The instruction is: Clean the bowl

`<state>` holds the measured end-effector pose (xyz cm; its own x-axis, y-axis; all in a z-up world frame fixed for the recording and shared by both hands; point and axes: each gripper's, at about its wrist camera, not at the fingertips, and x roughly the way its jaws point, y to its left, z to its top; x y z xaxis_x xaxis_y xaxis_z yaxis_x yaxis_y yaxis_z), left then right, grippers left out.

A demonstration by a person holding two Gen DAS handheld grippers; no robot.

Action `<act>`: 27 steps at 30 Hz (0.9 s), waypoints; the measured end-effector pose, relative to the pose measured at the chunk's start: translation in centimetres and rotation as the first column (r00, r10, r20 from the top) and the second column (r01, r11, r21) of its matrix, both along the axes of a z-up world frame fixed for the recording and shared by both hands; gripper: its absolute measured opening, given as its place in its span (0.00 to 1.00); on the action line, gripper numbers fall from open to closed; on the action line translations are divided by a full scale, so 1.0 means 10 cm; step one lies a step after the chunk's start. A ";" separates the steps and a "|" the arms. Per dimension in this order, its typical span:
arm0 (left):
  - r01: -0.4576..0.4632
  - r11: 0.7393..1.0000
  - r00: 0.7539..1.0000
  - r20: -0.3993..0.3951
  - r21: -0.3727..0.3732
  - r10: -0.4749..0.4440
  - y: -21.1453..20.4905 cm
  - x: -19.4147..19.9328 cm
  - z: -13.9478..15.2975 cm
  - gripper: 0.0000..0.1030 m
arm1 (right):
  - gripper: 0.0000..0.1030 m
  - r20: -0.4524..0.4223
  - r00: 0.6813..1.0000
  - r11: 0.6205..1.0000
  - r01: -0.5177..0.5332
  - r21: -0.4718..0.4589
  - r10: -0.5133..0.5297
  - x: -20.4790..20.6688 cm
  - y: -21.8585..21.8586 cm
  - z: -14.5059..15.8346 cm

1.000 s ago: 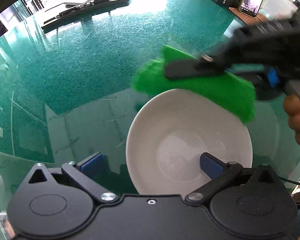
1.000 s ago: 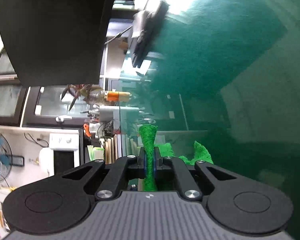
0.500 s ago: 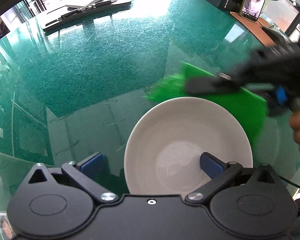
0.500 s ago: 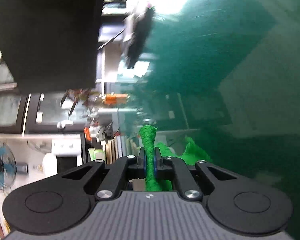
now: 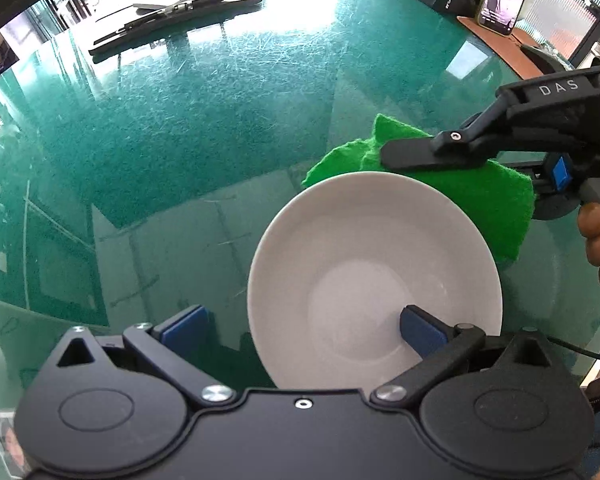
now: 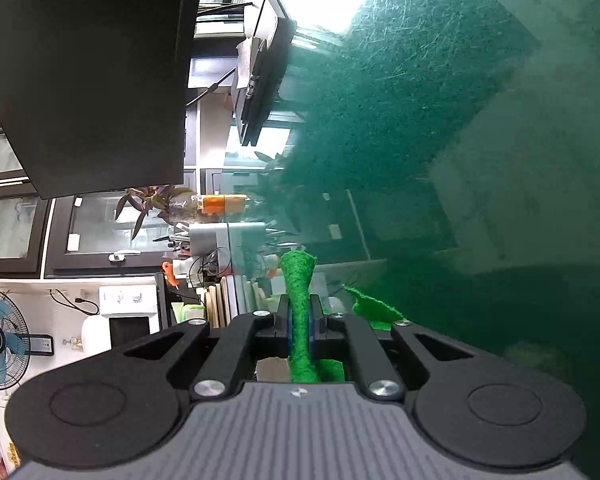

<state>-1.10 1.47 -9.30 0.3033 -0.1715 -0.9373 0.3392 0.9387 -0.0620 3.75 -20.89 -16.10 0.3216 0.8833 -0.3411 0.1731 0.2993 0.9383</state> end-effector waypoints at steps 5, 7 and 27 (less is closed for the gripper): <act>-0.067 0.998 0.994 -0.086 -0.010 0.066 0.09 0.07 0.02 1.00 | 0.09 0.024 0.999 1.000 -0.029 0.012 0.029 -0.01 0.03 0.07; -0.111 0.988 0.989 -0.112 -0.110 0.098 0.22 0.08 0.05 1.00 | 0.09 0.024 0.999 0.999 -0.040 0.013 0.039 -0.03 -0.01 0.09; -0.069 0.986 0.998 0.003 -0.154 0.070 0.23 0.26 0.10 0.31 | 0.11 -0.045 0.999 0.995 0.011 0.095 -0.006 -0.21 -0.25 0.04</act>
